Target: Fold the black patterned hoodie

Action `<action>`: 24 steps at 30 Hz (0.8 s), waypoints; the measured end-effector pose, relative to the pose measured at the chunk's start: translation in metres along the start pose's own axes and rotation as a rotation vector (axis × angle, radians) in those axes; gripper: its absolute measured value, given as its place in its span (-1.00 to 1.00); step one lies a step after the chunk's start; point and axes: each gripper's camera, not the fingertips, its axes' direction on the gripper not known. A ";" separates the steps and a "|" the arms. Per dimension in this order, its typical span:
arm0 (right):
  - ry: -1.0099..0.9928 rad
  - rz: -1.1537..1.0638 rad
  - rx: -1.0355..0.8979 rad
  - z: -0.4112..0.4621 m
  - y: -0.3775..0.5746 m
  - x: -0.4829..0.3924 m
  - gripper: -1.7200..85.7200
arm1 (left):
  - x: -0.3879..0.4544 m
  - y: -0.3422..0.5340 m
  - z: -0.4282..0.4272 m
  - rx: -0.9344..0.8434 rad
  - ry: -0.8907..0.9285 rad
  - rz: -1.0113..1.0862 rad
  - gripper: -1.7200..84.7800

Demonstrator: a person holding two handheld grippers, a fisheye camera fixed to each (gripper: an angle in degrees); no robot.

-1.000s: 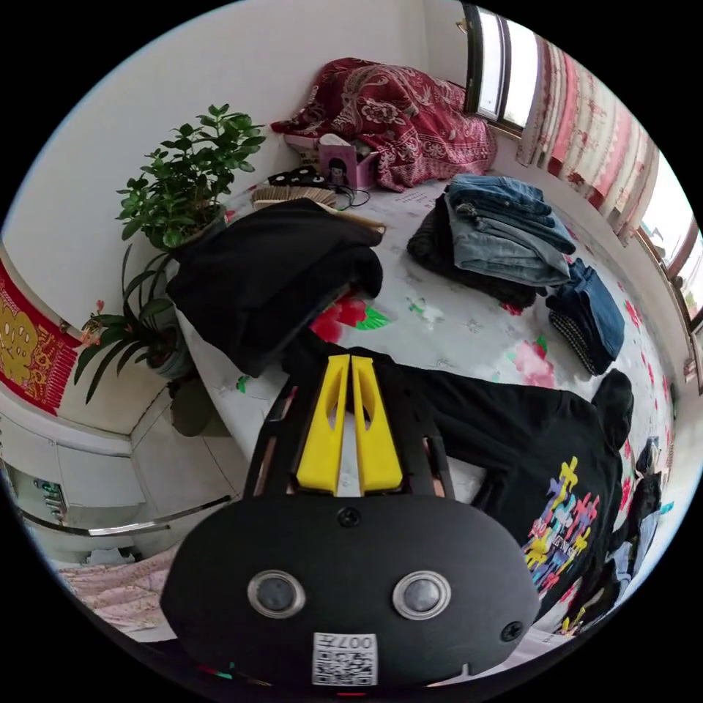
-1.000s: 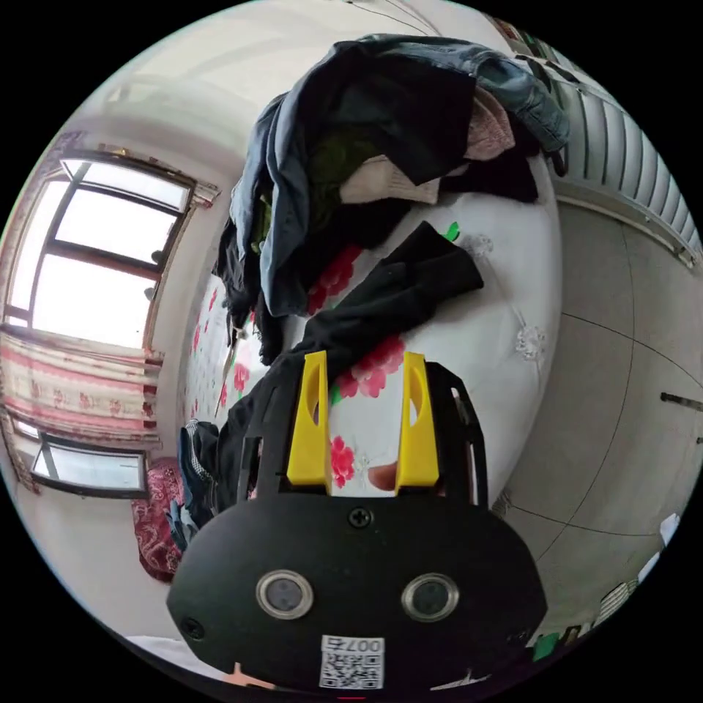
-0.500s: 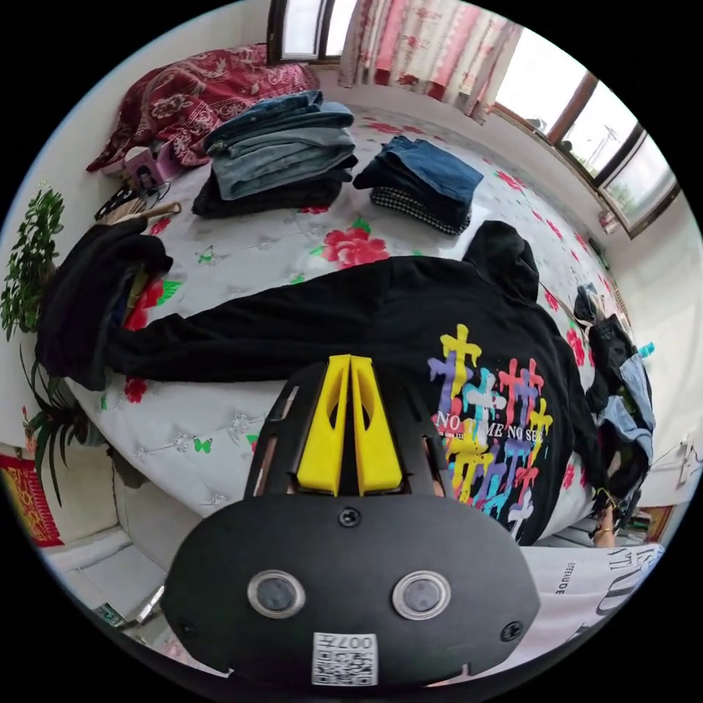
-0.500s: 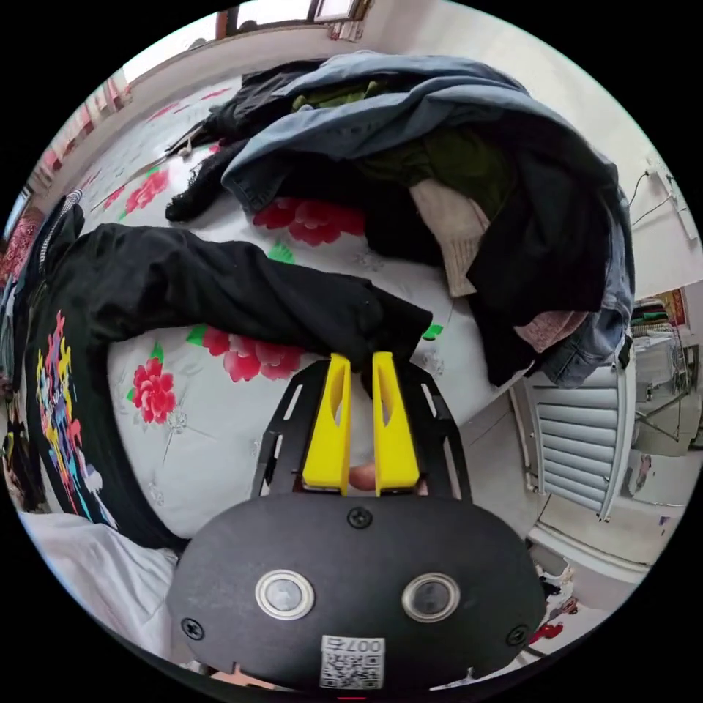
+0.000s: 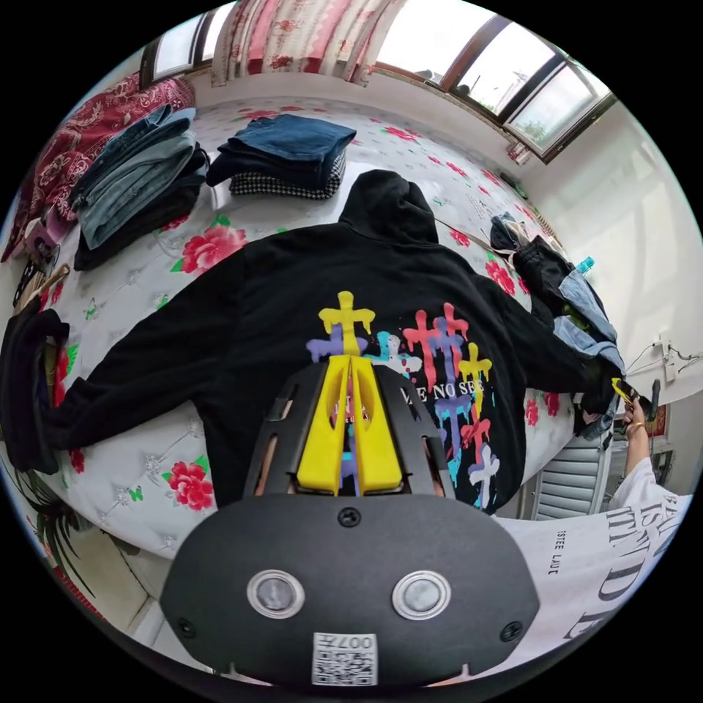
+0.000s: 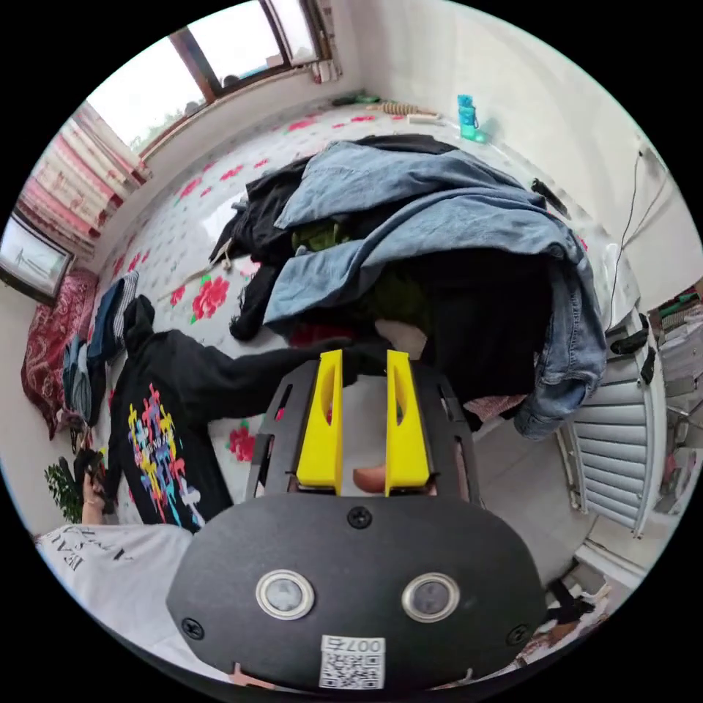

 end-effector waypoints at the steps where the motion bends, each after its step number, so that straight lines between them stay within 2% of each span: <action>1: -0.045 0.031 0.090 0.004 0.005 0.006 -0.75 | 0.001 0.019 0.011 -0.009 0.002 0.011 -0.98; 5: -0.145 0.092 0.213 0.014 0.042 0.014 -0.72 | 0.001 0.092 0.043 -0.040 -0.027 0.093 -0.98; 7: -0.041 0.075 0.180 0.034 0.067 0.014 -0.72 | -0.001 0.123 0.061 -0.063 -0.032 0.127 -0.98; 11: -0.017 0.069 0.097 0.062 0.077 0.021 -0.72 | 0.006 0.178 0.112 -0.100 -0.011 0.185 -0.98; 15: -0.143 0.177 0.179 0.064 0.057 0.038 -0.78 | 0.054 0.198 0.169 -0.122 0.015 0.341 -0.95; 18: -0.268 0.264 0.130 0.076 0.037 0.047 -0.87 | 0.099 0.196 0.206 -0.129 0.049 0.479 -0.88; 20: -0.289 0.292 0.182 0.056 0.039 0.047 -0.90 | 0.151 0.185 0.248 -0.135 0.058 0.620 -0.85; 24: -0.226 0.334 0.463 -0.074 0.104 0.022 -0.92 | 0.235 0.166 0.314 -0.126 0.054 0.782 -0.83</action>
